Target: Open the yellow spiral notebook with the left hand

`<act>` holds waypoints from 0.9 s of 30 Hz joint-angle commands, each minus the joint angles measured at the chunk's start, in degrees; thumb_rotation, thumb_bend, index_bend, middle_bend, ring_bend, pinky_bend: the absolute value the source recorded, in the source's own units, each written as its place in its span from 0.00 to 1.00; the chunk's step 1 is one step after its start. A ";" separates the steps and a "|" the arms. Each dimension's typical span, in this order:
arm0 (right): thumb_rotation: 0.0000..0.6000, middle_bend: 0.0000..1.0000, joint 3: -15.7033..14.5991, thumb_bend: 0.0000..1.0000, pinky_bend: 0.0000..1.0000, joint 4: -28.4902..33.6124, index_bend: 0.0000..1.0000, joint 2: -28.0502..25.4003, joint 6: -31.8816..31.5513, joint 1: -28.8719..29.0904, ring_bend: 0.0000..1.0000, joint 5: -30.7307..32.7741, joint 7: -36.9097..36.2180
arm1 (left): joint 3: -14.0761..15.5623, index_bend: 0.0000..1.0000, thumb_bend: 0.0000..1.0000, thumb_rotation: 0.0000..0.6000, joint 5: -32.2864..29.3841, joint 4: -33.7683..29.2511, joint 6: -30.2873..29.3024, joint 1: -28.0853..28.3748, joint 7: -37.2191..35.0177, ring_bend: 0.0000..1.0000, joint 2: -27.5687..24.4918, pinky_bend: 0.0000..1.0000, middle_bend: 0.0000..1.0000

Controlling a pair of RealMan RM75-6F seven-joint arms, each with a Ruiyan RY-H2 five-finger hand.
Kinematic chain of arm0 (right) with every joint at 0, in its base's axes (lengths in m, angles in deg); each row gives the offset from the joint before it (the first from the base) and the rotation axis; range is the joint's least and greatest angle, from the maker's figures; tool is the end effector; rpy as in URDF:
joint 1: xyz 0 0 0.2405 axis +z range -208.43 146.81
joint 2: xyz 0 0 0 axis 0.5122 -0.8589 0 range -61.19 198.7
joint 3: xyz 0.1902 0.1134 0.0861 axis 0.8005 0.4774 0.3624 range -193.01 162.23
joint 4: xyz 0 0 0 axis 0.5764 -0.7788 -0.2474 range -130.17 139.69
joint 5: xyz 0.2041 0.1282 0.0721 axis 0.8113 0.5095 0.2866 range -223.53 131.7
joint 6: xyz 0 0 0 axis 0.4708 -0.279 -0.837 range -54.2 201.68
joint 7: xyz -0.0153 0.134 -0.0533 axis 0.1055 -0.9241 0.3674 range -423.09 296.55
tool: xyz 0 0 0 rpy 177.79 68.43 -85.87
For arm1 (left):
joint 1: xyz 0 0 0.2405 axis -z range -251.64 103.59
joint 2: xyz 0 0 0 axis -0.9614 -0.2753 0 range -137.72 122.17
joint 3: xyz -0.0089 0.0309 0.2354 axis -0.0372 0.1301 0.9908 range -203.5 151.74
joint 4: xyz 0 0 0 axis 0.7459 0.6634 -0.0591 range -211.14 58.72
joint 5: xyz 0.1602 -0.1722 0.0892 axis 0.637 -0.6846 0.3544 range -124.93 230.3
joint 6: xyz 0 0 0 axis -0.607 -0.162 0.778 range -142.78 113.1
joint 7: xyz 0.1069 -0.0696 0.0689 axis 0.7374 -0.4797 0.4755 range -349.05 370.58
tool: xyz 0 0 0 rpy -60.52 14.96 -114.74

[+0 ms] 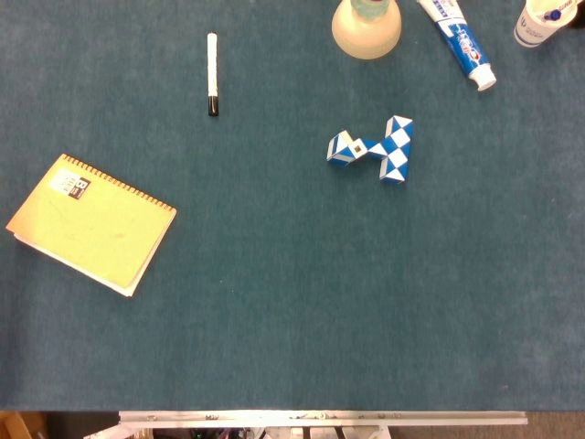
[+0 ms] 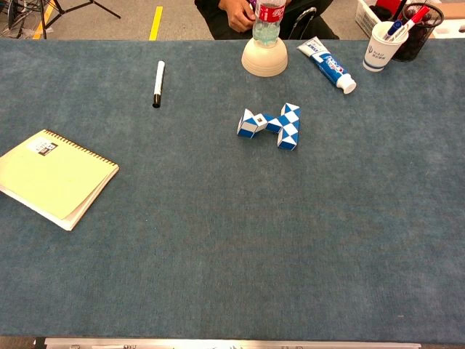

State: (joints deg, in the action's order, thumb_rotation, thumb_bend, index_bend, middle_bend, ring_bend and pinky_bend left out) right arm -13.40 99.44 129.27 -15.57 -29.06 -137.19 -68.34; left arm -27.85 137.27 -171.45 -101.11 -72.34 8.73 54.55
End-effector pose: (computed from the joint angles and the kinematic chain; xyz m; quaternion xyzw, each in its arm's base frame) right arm -0.3027 -0.1630 0.1306 0.5880 -0.3864 0.4269 0.5681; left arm -0.3155 0.1622 0.1194 -0.5641 -0.4228 -0.3866 0.5946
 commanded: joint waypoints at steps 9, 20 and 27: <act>1.00 0.12 0.13 0.35 0.00 0.25 0.09 -0.02 0.03 0.16 0.00 -0.11 0.26 | -0.17 0.10 0.50 1.00 -0.45 0.15 0.59 0.31 -0.26 0.00 -0.17 0.00 0.06; 1.00 0.12 0.26 0.35 0.00 0.35 0.09 -0.23 -0.05 0.17 0.00 -0.03 0.30 | 0.37 0.10 0.43 0.74 -0.08 2.21 6.41 3.36 -2.66 0.01 -0.81 0.00 0.08; 1.00 0.12 0.24 0.35 0.00 0.49 0.09 -0.28 0.09 0.16 0.00 0.11 0.44 | 1.23 0.10 0.35 0.00 -2.27 2.67 15.05 6.95 -2.77 0.01 -2.59 0.00 0.11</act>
State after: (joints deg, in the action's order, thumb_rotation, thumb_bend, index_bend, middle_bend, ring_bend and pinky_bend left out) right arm -13.16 99.93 129.00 -15.48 -28.90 -137.08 -67.90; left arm -27.07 136.08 -169.03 -88.66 -66.77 5.73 52.75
